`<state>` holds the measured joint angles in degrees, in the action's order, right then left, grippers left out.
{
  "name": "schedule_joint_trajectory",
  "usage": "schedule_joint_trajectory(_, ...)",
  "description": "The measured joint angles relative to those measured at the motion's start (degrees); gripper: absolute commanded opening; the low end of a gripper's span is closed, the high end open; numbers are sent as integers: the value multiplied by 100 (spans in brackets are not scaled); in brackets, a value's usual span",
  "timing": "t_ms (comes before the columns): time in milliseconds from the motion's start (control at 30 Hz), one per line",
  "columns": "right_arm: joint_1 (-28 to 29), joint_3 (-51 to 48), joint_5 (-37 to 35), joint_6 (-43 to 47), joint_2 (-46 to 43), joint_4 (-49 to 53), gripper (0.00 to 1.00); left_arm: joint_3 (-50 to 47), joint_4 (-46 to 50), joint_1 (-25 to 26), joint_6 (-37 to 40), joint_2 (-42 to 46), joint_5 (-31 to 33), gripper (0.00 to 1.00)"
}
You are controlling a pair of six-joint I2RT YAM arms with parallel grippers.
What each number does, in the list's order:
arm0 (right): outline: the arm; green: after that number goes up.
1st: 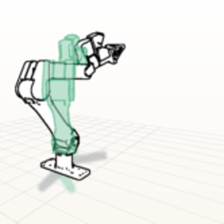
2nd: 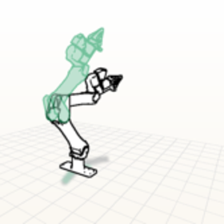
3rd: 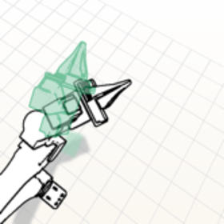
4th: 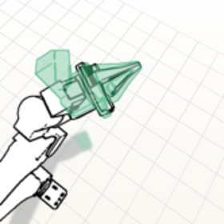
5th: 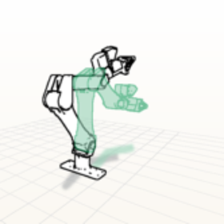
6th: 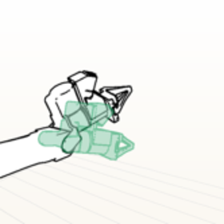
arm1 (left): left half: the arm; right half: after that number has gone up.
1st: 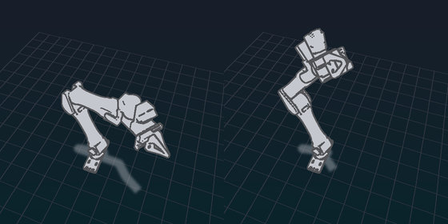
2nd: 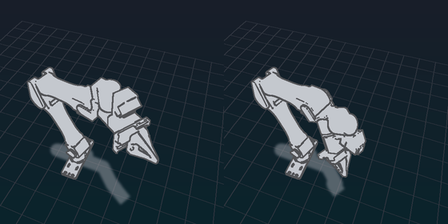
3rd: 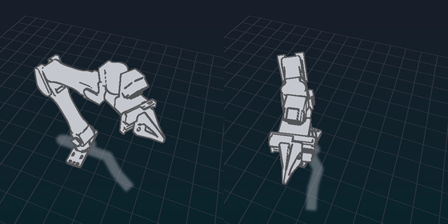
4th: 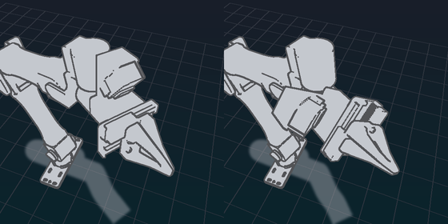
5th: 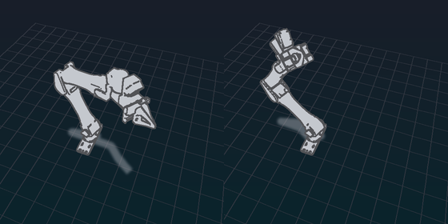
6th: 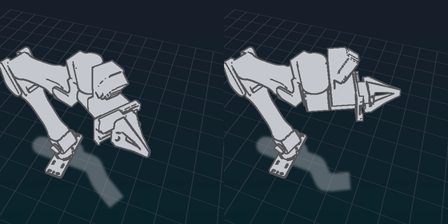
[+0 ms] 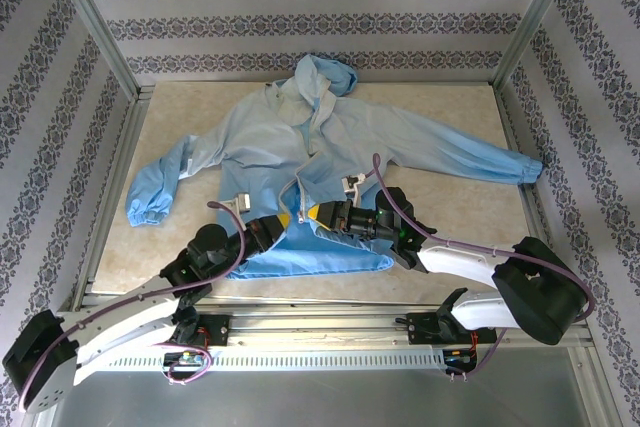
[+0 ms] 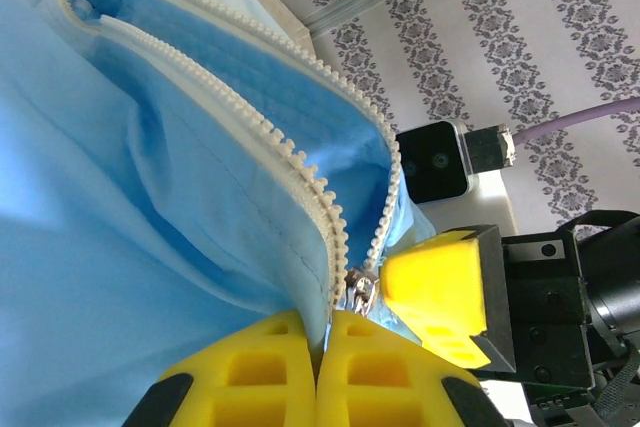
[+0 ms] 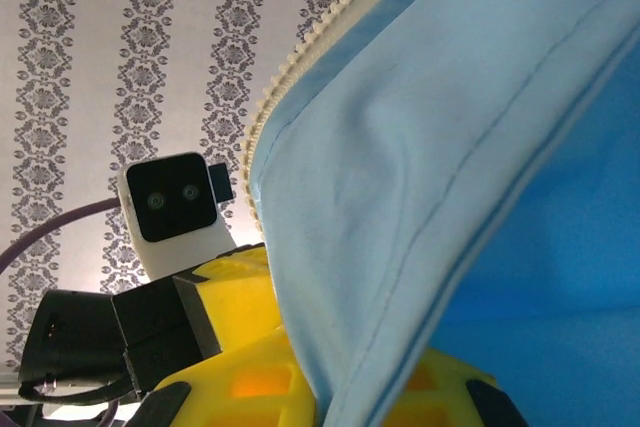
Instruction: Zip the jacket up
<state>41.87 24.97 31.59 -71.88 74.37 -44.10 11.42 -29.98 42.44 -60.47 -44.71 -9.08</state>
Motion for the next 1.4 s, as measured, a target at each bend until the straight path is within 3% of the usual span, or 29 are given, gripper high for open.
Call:
schedule_joint_trajectory(400, 0, 0, 79, 0, 0, -9, 0, 13, -789, -236, -2, -507, -686, 0)
schedule_joint_trajectory(1400, 0, 0, 87, -2, 2, -42, 0, 13, -1471, -549, -391, -894, -1025, 0)
